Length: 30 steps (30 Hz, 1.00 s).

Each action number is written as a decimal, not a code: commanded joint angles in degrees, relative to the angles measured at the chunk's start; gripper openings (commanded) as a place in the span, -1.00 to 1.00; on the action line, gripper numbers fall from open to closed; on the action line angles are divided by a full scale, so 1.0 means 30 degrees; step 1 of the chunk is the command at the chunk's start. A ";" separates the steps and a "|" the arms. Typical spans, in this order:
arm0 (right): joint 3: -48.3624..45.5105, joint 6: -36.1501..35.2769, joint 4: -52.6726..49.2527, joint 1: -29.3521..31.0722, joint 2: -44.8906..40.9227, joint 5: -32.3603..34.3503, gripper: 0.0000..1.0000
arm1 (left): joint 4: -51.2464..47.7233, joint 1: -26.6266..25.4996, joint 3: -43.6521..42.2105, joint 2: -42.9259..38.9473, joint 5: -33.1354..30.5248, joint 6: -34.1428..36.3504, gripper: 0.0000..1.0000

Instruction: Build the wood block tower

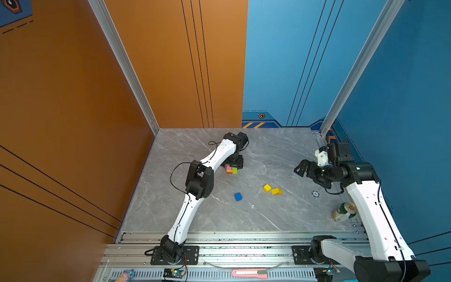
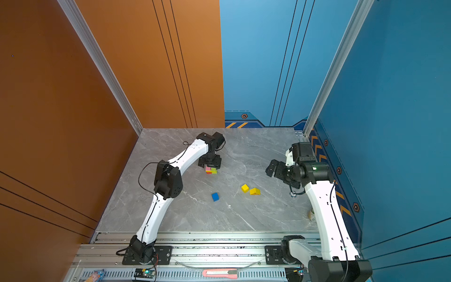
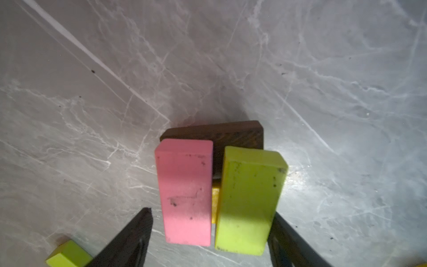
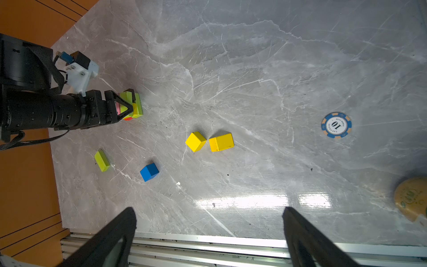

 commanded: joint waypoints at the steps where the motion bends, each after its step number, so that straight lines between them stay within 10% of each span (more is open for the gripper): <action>1: 0.0135 -0.0079 -0.0308 -0.0162 0.0191 -0.0047 1.00 | -0.0444 0.0190 -0.0118 0.0501 0.0055 -0.0258 0.55; 30: 0.0026 0.0009 -0.0220 -0.0162 0.0191 -0.0165 1.00 | -0.0447 0.0333 0.0780 0.0944 0.0775 -0.0895 0.50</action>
